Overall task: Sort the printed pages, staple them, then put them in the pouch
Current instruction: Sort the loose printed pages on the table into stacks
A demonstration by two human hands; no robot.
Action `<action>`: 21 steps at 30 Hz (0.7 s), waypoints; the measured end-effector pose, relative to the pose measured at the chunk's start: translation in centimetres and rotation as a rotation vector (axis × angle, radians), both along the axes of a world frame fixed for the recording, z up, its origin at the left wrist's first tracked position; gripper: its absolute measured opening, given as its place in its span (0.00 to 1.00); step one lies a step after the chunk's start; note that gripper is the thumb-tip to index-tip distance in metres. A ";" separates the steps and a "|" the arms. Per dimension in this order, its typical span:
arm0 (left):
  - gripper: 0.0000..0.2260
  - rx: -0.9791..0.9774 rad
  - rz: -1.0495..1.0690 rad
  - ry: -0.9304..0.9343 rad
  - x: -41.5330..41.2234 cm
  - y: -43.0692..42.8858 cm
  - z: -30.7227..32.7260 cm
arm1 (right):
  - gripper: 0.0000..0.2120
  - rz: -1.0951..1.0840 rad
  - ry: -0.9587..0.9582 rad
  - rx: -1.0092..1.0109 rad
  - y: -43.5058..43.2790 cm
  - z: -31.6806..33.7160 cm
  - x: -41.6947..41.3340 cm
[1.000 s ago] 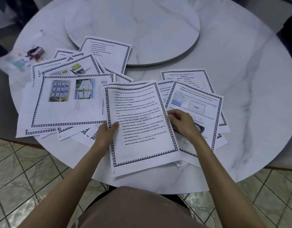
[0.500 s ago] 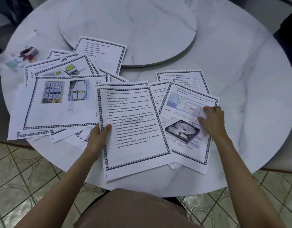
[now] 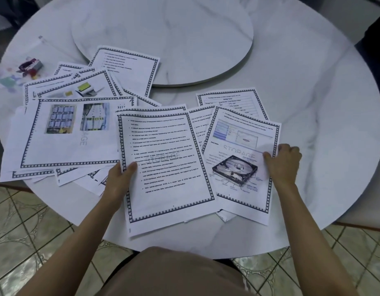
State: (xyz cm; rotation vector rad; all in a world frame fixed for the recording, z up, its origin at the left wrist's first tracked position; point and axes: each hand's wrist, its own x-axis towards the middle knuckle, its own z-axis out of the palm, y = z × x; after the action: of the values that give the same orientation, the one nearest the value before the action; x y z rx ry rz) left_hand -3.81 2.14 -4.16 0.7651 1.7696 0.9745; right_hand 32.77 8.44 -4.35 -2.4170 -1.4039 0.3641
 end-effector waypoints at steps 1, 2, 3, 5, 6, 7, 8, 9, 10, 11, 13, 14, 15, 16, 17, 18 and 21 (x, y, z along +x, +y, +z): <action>0.15 0.001 0.004 0.002 0.1 0.0 0.0 | 0.23 -0.040 0.000 -0.015 -0.2 -0.1 0.0; 0.15 0.001 0.008 0.002 0.2 0.0 0.1 | 0.24 -0.061 0.004 -0.029 -0.4 -0.2 -0.1; 0.15 -0.001 0.013 0.002 0.2 0.0 0.1 | 0.24 -0.073 0.013 -0.037 -0.5 -0.3 -0.1; 0.15 -0.002 0.020 0.003 0.3 0.1 0.1 | 0.24 -0.087 0.044 -0.040 -0.4 -0.3 -0.2; 0.15 -0.003 0.021 0.005 0.3 0.1 0.1 | 0.24 -0.095 0.060 -0.038 -0.2 -0.3 -0.2; 0.15 -0.002 0.019 0.009 0.4 0.1 0.1 | 0.24 -0.108 0.078 -0.033 -0.1 -0.3 -0.3; 0.15 0.002 0.016 0.013 0.4 0.0 0.1 | 0.24 -0.125 0.101 -0.029 0.1 -0.2 -0.3; 0.15 0.008 0.012 0.017 0.5 0.0 0.2 | 0.24 -0.145 0.125 -0.029 0.2 -0.2 -0.4; 0.15 0.012 0.009 0.022 0.6 0.0 0.3 | 0.24 -0.167 0.148 -0.030 0.3 -0.1 -0.5; 0.15 0.014 0.008 0.027 0.6 0.0 0.3 | 0.24 -0.189 0.173 -0.028 0.5 -0.1 -0.5; 0.15 0.016 0.003 0.032 0.6 0.1 0.3 | 0.21 -0.226 0.233 0.012 0.7 -0.2 -0.6; 0.15 0.014 -0.002 0.033 0.5 0.1 0.2 | 0.19 -0.225 0.261 0.043 0.7 -0.2 -0.6; 0.15 0.013 -0.005 0.033 0.5 0.1 0.2 | 0.16 -0.200 0.286 0.076 0.6 -0.2 -0.5; 0.15 0.011 -0.007 0.033 0.4 0.1 0.1 | 0.15 -0.156 0.306 0.114 0.4 -0.1 -0.4; 0.16 0.009 -0.007 0.032 0.4 0.1 0.1 | 0.13 -0.111 0.321 0.154 0.2 0.1 -0.2; 0.16 0.008 -0.008 0.029 0.4 0.1 0.1 | 0.11 -0.072 0.333 0.196 0.0 0.4 0.0; 0.16 0.009 -0.011 0.015 0.4 0.0 0.1 | 0.09 -0.033 0.376 0.344 -0.8 1.9 0.8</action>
State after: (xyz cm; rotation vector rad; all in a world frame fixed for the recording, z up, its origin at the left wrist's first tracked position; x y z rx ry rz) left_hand -3.43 2.14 -4.07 0.7894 1.7735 0.9717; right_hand 33.54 7.63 -2.42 -1.9699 -1.1511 0.4934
